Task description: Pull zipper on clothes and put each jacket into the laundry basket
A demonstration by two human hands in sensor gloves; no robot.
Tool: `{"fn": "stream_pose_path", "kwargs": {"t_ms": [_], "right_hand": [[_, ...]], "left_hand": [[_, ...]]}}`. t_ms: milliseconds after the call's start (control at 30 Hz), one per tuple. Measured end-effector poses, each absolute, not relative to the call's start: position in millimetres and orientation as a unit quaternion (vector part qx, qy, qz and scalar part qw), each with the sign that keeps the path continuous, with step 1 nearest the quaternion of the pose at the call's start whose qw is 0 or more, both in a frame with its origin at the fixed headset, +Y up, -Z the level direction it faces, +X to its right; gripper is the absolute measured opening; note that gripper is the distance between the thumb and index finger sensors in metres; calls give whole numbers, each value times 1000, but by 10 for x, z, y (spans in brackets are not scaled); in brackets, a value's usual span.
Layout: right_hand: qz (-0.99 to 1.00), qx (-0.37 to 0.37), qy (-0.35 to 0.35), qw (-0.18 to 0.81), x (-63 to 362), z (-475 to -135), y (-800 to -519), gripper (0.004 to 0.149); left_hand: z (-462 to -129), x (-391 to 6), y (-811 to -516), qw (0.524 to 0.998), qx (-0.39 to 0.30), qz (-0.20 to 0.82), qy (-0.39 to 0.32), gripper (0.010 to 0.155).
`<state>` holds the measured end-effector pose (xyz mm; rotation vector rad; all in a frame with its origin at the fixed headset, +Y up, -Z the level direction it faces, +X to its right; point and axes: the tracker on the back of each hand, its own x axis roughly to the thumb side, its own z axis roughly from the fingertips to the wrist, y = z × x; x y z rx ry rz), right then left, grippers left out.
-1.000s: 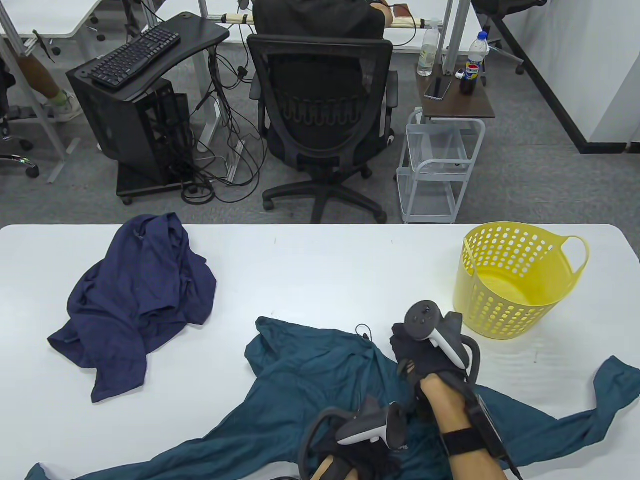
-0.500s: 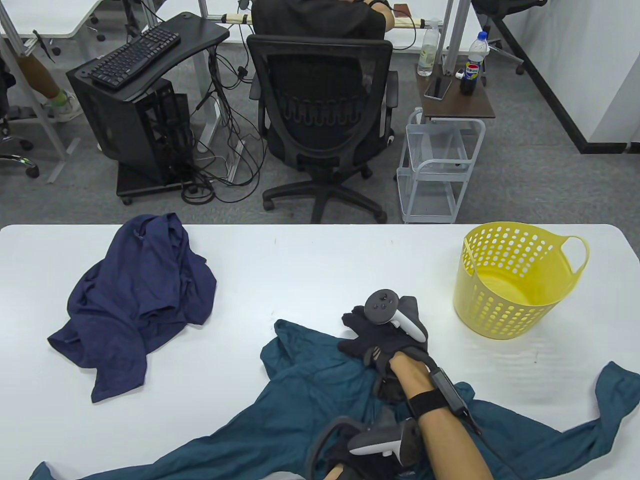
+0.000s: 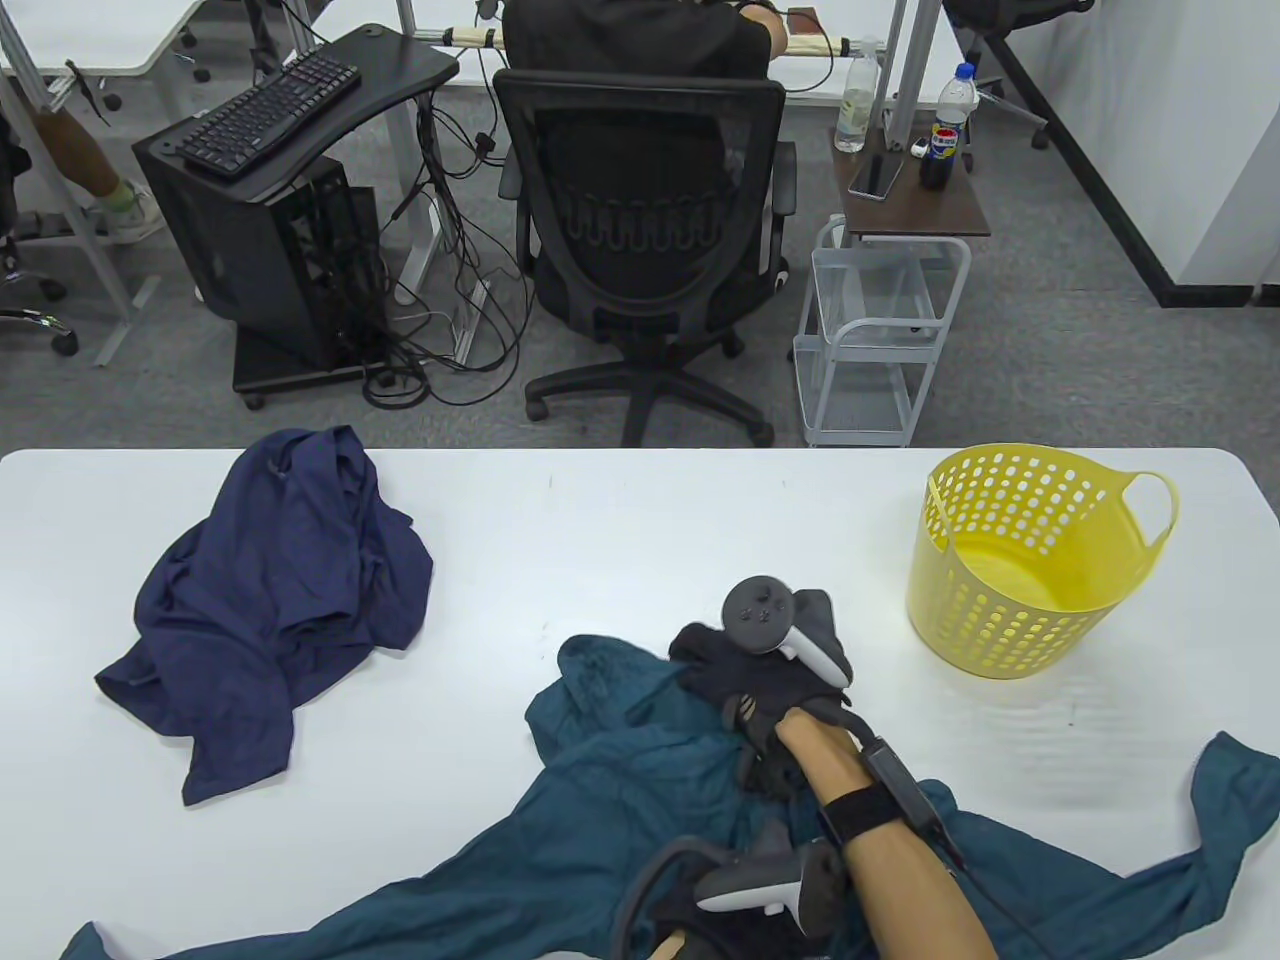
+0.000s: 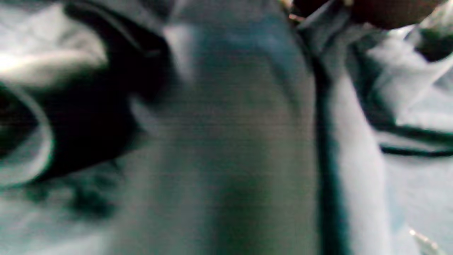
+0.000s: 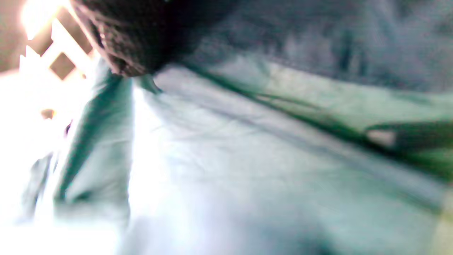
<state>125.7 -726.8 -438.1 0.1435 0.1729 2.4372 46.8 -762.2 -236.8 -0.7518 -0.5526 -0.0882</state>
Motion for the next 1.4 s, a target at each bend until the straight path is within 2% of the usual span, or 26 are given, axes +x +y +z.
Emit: {"fn": "stream_pose_path", "kwargs": {"t_ms": [33,67,100,167,200,267,367,567,700,800,933,967,1033,1100,1167,1300,1400], "right_hand": [[916,-9,15,400,1449,-4405,-7155,40],[904,-48,-4,425,1548,-4409,-7115,40],[878,-132,-35,459,1729,-4397,-7064,41],[850,-189,-51,489,1948,-4427,-7055,43],[850,-200,-30,485,2035,-4441,-7084,49],[850,-187,21,492,2122,-4433,-7168,66],[863,-156,66,477,2109,-4348,-7228,71],[922,-74,86,369,1943,-3970,-6994,64],[960,-8,129,247,1765,-3578,-6918,57],[966,24,183,179,1637,-3305,-7108,59],[948,28,302,94,1635,-3163,-7580,77],[949,24,305,79,1664,-3166,-7646,80],[965,8,256,58,1770,-3221,-7693,83],[960,-21,272,62,1893,-3286,-7695,78],[961,-41,259,84,2022,-3358,-7717,73],[967,-66,229,92,2212,-3464,-7764,68],[977,-79,184,74,2264,-3497,-7776,64]], "left_hand": [[-2410,408,-7608,897,-361,-30,-254,65],[-2436,375,-7599,899,-360,-27,-246,66],[-2483,321,-7589,904,-357,-24,-235,67],[-2558,240,-7587,909,-356,-17,-216,68],[-2594,196,-7587,911,-357,-11,-207,69],[-2657,122,-7581,913,-357,5,-200,68],[-2745,-18,-7525,918,-351,34,-182,69],[-2899,-525,-7253,946,-283,114,-107,70],[-2990,-814,-7276,960,-264,90,-30,67],[-3095,-916,-7457,953,-291,77,-15,64],[-3188,-994,-7727,934,-352,59,1,70],[-3203,-1017,-7764,931,-360,52,6,74],[-3237,-1088,-7821,927,-371,48,17,85],[-3277,-1173,-7854,923,-379,58,26,91],[-3316,-1251,-7888,921,-384,60,37,96],[-3391,-1377,-7930,921,-379,70,51,101],[-3420,-1407,-7913,932,-350,72,65,96]]}}
